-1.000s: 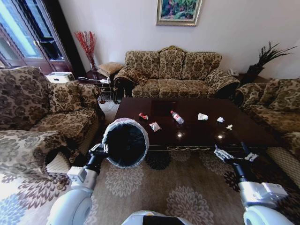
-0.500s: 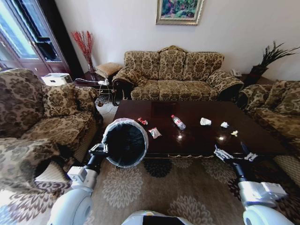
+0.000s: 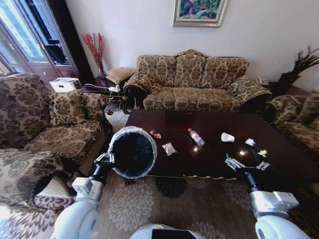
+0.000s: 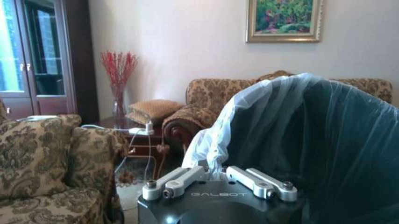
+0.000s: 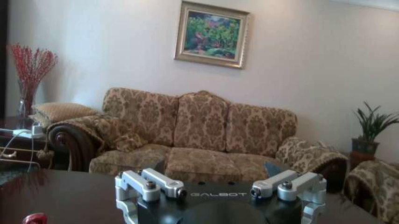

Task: Move to the front of the table and place the trash on the table into the trash bin.

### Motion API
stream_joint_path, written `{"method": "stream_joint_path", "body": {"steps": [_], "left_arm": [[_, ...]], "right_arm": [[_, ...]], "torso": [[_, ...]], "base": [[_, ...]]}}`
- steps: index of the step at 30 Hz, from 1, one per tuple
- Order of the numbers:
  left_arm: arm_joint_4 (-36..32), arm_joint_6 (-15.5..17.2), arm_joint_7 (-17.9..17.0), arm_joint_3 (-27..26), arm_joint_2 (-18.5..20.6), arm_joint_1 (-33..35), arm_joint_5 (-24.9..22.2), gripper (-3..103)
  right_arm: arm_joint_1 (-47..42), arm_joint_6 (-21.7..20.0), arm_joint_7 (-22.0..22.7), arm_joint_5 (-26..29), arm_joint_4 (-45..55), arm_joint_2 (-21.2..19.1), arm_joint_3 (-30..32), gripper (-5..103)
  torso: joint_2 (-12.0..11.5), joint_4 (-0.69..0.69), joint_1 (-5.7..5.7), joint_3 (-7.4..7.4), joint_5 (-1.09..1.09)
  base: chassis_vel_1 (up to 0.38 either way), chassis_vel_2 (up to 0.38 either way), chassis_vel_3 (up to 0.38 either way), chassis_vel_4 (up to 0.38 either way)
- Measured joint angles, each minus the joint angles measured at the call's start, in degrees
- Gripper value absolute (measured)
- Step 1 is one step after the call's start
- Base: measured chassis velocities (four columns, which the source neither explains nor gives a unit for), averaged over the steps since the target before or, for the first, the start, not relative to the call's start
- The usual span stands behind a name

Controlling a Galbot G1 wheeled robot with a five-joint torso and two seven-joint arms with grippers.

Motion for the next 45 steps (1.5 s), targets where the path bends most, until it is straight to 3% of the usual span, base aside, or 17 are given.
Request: {"method": "stream_joint_path", "body": {"steps": [21,45], "left_arm": [[0.1,-0.2,0.1,0.0,0.0,0.0,0.0,1],[0.1,-0.2,0.1,0.0,0.0,0.0,0.0,1]], "right_arm": [[0.0,-0.1,0.0,-0.2,-0.1,-0.1,-0.2,100],[0.0,-0.1,0.0,-0.1,0.0,-0.1,-0.2,100]], "torso": [[0.0,-0.02,0.04,0.01,0.0],[0.0,-0.01,-0.01,-0.01,0.0]], "base": [[-0.117,0.125,0.116,-0.117],[-0.004,0.005,0.006,-0.005]]}}
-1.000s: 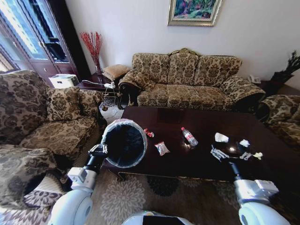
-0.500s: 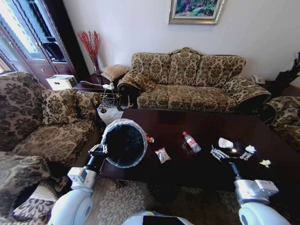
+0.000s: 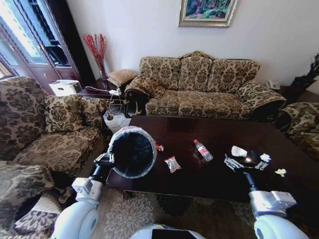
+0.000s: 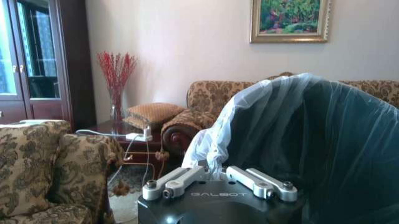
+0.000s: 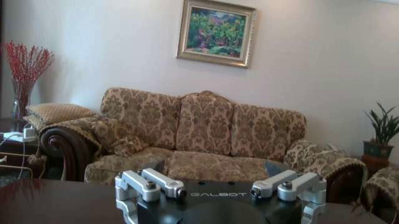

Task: Move to the front of the table and place the trash on the table into the trash bin.

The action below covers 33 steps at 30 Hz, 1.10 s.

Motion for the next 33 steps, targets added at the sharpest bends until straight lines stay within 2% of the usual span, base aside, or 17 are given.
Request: {"method": "stream_joint_path", "body": {"steps": [33], "left_arm": [[0.0,0.0,0.0,0.0,0.0,0.0,0.0,1]], "right_arm": [[0.0,0.0,0.0,0.0,0.0,0.0,0.0,100]], "torso": [[0.0,0.0,0.0,0.0,0.01]], "base": [[0.0,0.0,0.0,0.0]]}}
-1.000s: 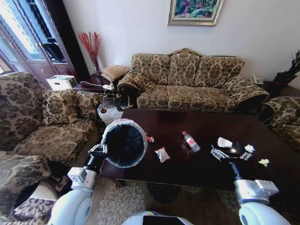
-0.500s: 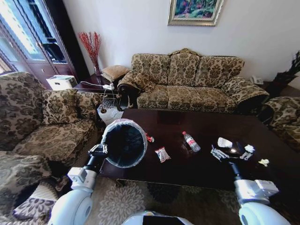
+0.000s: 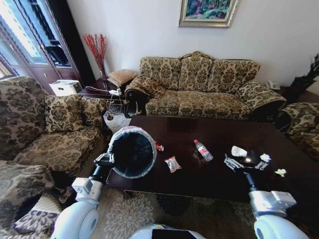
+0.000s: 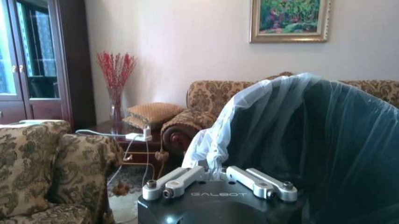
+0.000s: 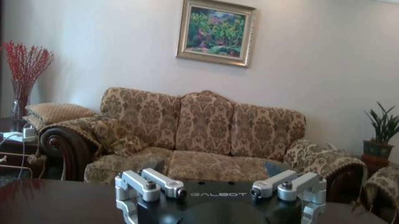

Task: Move to the front of the table and place the trash on the table into the trash bin.

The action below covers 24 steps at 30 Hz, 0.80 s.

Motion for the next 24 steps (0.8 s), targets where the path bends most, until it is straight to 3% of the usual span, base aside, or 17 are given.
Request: {"method": "stream_joint_path", "body": {"steps": [4,5,7,10,19,24], "left_arm": [[0.0,-0.4,-0.2,0.0,0.0,0.0,0.0,1],[0.0,-1.2,-0.5,0.0,-0.1,0.0,0.2,1],[0.3,-5.4,-2.7,-0.4,-0.4,-0.3,1.5,1],[0.2,-6.6,-2.4,-0.3,-0.5,-0.2,0.9,1],[0.2,-5.8,-2.6,-0.3,-0.9,0.0,1.6,1],[1.6,-3.2,-6.0,-1.7,-0.7,-0.9,4.6,1]], "right_arm": [[0.1,-0.1,0.1,-0.1,0.0,0.0,-0.1,100],[0.4,-0.4,0.3,-0.7,-0.1,-0.2,-0.7,100],[2.3,-1.6,0.1,-3.2,-0.3,-0.3,-2.6,100],[2.4,-2.2,-0.3,-3.4,0.0,-0.3,-3.2,100],[2.8,-1.9,-0.3,-2.4,-0.1,-0.3,-3.8,100],[3.3,-2.1,-1.4,-0.3,-1.0,-1.1,-4.1,100]], "torso": [[0.0,-0.01,0.0,0.0,-0.01],[0.0,-0.05,0.0,0.0,-0.04],[0.0,0.04,0.0,0.0,0.01],[0.0,0.0,0.01,0.0,-0.02],[0.0,0.0,0.0,0.0,0.0],[0.0,0.0,0.0,0.0,-0.01]], "base": [[0.0,0.0,0.0,0.0],[0.0,0.0,0.0,0.0],[0.0,0.0,0.0,0.0],[0.0,0.0,0.0,0.0],[0.0,0.0,0.0,0.0],[0.0,0.0,0.0,0.0]]}}
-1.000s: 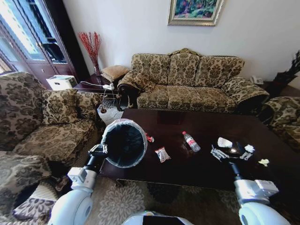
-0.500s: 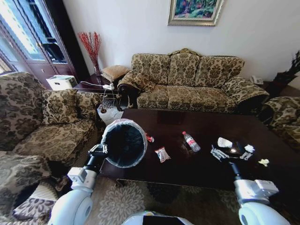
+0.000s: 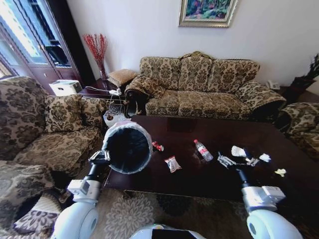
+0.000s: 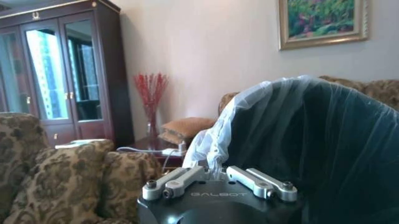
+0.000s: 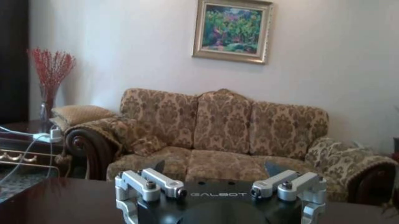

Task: Move to the front of the table and place the trash on the table into the trash bin.

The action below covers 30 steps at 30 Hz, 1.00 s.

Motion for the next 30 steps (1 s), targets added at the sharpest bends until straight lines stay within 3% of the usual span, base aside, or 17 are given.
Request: {"method": "stream_joint_path", "body": {"steps": [5,11,13,16,19,30], "left_arm": [[0.2,0.7,-0.3,-1.0,-0.1,0.4,0.0,1],[1.4,-0.6,0.5,-0.8,-0.4,0.5,-0.1,1],[2.3,-0.7,1.9,0.4,0.6,-0.6,-0.5,1],[2.8,-0.7,2.6,0.6,0.9,-0.8,-0.9,1],[3.5,-0.8,2.5,-0.7,0.9,-0.4,-1.4,1],[3.9,-0.5,-0.7,-2.9,-0.1,-0.2,-1.6,1]], "right_arm": [[1.6,-0.1,-2.3,2.3,-2.8,-1.3,-3.1,100],[3.8,-0.3,-5.1,3.3,-7.3,-2.2,-5.9,100],[4.9,0.3,-5.6,3.7,-11.4,-1.9,-6.6,100],[8.1,-0.3,-5.0,3.9,-16.0,-1.5,-7.6,100],[13.6,-1.1,-4.4,2.2,-22.5,-1.9,-12.1,100],[21.0,-1.2,-5.4,-0.8,-35.1,-5.1,-25.1,100]], "torso": [[0.0,0.0,0.0,0.0,0.01],[0.0,0.05,0.0,0.0,0.01],[0.0,-0.04,0.0,0.0,-0.01],[0.0,-0.06,0.0,0.0,0.01],[0.0,0.03,0.01,0.0,0.0],[0.0,-0.01,0.0,0.0,0.0]], "base": [[0.0,0.0,0.0,0.0],[0.0,0.0,0.0,0.0],[0.0,0.0,0.0,0.0],[0.0,0.0,0.0,0.0],[0.0,0.0,0.0,0.0],[0.0,0.0,0.0,0.0]]}}
